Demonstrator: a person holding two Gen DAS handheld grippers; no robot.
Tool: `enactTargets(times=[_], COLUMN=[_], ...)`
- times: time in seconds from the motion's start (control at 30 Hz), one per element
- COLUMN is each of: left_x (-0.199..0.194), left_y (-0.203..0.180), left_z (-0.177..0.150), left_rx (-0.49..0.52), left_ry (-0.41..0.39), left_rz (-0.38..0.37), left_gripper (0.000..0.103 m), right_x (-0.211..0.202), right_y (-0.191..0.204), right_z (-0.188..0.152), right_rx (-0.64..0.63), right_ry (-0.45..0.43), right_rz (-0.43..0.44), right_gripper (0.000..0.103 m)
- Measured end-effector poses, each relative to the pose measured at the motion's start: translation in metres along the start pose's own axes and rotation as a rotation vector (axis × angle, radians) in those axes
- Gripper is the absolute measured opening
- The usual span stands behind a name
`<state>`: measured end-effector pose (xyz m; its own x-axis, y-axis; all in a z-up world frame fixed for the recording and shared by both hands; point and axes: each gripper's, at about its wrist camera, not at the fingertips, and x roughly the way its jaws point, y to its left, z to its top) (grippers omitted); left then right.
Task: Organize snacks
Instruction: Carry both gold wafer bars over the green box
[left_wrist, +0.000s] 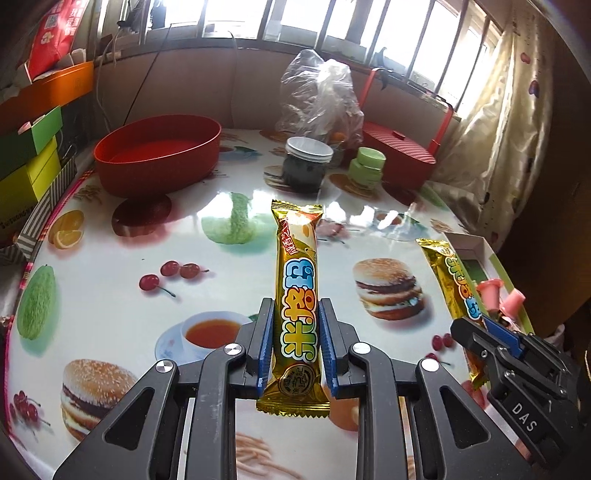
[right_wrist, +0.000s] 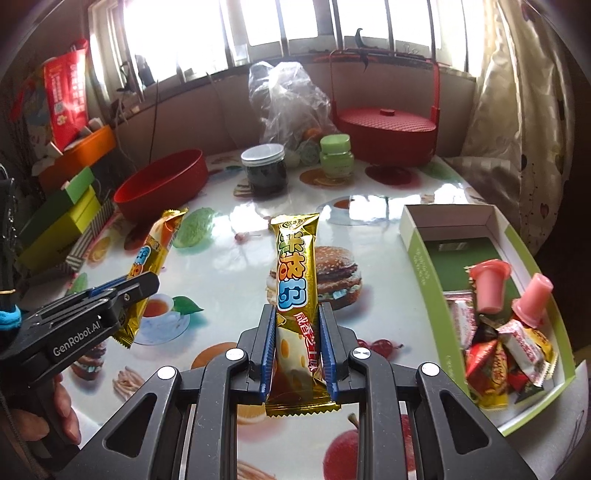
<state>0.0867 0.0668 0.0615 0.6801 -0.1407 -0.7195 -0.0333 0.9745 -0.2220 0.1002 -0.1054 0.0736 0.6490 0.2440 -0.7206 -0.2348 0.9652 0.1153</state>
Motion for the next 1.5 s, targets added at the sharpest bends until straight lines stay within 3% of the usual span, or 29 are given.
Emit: enactTargets(times=[0.63, 1.5], left_x=[-0.006, 0.02], left_y=[-0.059, -0.147], left_z=[-0.004, 0.0], left_rx=[0.095, 0.162], left_ry=[0.008, 0.094], left_rz=[-0.071, -0.261], left_gripper=[0.024, 0.024], right_x=[-0.04, -0.071], right_y=[-0.05, -0.129], right_z=[-0.011, -0.014], right_rx=[0.077, 0.164], right_ry=[-0.035, -0.06], right_rz=[-0.065, -0.192], right_gripper=[0.021, 0.021])
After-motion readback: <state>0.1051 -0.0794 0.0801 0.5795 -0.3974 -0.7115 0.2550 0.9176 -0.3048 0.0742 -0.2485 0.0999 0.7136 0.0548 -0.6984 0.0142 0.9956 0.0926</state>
